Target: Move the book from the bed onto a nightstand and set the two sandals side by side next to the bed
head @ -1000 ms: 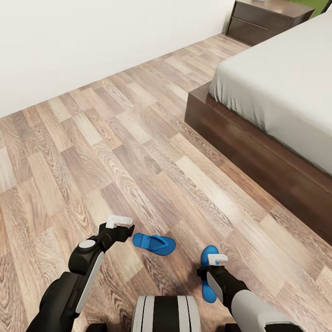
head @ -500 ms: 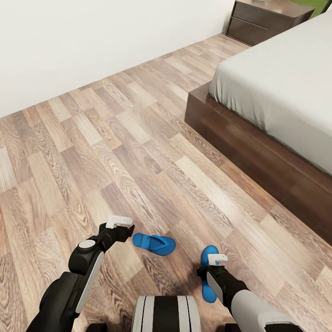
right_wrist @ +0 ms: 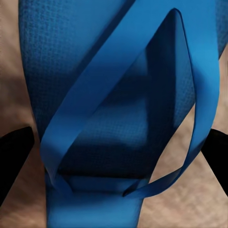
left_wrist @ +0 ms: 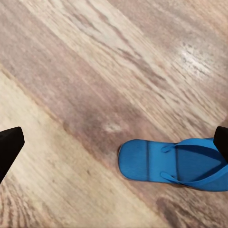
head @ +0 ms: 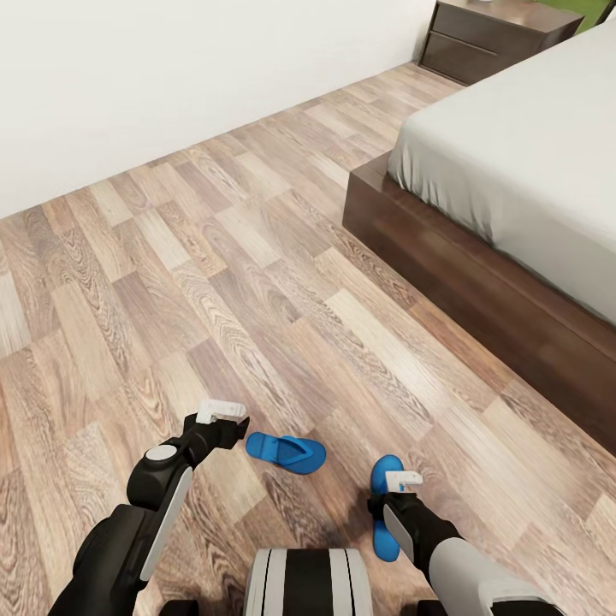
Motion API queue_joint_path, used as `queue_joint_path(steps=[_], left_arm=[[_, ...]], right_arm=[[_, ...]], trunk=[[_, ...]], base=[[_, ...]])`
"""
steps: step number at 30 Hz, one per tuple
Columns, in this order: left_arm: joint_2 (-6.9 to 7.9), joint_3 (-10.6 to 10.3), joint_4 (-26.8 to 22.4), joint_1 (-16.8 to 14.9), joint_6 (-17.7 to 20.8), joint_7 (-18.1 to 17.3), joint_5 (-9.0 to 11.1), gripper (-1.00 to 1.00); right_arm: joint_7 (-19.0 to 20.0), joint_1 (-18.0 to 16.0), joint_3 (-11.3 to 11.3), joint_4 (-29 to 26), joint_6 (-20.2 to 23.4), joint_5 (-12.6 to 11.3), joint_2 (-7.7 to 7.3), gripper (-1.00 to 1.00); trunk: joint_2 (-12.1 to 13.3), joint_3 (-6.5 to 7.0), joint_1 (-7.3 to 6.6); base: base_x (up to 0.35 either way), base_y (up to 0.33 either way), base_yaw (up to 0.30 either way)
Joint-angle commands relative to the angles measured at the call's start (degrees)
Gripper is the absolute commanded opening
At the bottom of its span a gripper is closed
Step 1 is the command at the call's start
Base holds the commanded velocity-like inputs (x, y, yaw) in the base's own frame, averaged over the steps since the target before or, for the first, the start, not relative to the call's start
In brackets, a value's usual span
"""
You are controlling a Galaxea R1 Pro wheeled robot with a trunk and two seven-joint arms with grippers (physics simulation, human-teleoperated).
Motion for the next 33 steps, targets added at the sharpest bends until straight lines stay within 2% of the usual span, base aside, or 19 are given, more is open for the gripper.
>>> queue_joint_path(steps=[1, 7, 33], left_arm=[[0.04, -0.03, -0.06, -0.02, 0.26, -0.18, -0.11, 1.0], [0.05, -0.03, -0.05, -0.02, 0.15, -0.18, -0.11, 1.0], [0.0, -0.03, 0.42, -0.02, -0.1, -0.18, -0.2, 1.0]], right_arm=[[-0.17, 0.01, 0.02, -0.13, 0.3, -0.11, 0.01, -1.0], [-0.16, 0.01, 0.02, -0.13, 0.08, -0.13, -0.02, -1.0], [0.36, 0.09, 0.06, -0.21, -1.61, -0.17, -0.11, -1.0]], trunk=[[-0.01, -0.03, -0.01], [-0.01, -0.03, -0.01], [0.34, 5.73, -0.68]], base=[[0.0, 0.0, 0.0], [0.0, 0.0, 0.0], [0.0, 0.0, 0.0]])
